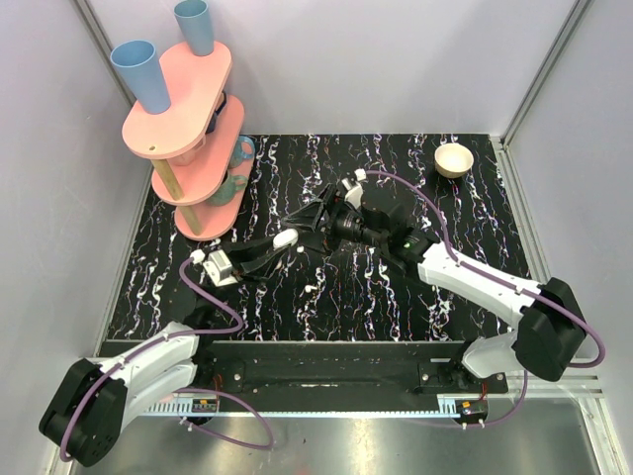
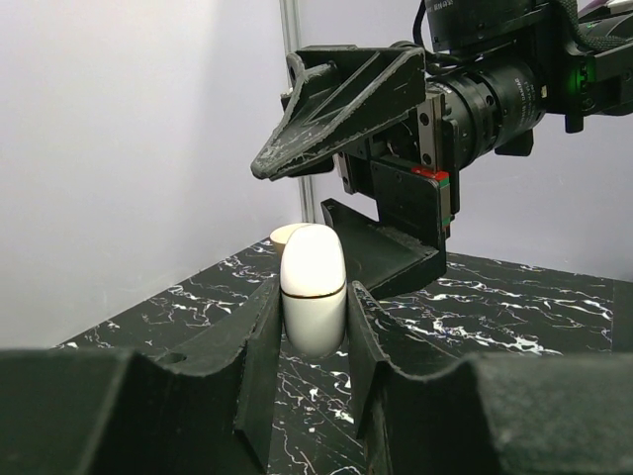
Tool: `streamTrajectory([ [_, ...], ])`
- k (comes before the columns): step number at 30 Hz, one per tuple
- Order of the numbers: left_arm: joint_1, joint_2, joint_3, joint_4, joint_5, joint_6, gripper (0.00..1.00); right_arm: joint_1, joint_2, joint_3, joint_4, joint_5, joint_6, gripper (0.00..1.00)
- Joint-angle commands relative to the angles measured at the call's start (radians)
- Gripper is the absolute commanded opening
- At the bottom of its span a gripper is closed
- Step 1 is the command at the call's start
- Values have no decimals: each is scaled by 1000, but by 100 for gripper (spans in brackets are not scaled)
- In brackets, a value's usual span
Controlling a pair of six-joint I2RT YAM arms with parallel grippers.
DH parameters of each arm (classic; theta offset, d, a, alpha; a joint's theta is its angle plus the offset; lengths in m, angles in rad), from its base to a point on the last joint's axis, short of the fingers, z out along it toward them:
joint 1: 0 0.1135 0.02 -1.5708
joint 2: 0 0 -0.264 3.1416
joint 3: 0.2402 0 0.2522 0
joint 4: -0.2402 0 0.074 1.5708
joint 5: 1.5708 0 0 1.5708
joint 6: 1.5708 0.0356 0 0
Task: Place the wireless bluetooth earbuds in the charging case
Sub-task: Adjust the charging case.
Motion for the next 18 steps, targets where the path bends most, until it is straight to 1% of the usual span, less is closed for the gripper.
streamTrajectory([
  [1,-6,11,51,305,-19,29,0,7,6,49,29,-40,1,78],
  [8,-12,18,49,305,-21,30,0,7,21,49,61,-71,17,75],
  [12,-14,17,48,305,-24,29,0,7,16,42,70,-63,17,67],
  [16,-15,17,43,306,-31,29,0,6,9,36,69,-51,4,54],
  [18,-15,15,40,305,-39,27,0,7,7,38,63,-51,-5,50],
])
